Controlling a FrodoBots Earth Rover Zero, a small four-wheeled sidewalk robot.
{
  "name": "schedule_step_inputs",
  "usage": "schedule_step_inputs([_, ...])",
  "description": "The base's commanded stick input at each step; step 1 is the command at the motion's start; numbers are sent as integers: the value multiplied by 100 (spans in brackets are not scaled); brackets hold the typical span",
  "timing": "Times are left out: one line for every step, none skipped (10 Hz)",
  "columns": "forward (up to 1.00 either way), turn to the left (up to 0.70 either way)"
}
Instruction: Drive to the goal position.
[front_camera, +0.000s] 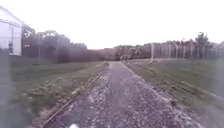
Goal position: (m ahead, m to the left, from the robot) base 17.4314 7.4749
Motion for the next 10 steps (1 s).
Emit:
schedule_step_inputs([50, -50])
schedule_step_inputs([50, 0])
schedule_step_inputs([50, 0])
schedule_step_inputs([50, 0])
schedule_step_inputs([50, 0])
schedule_step_inputs([50, 0])
schedule_step_inputs([50, 0])
schedule_step_inputs([50, -39])
schedule_step_inputs([50, -50])
schedule_step_inputs([50, -50])
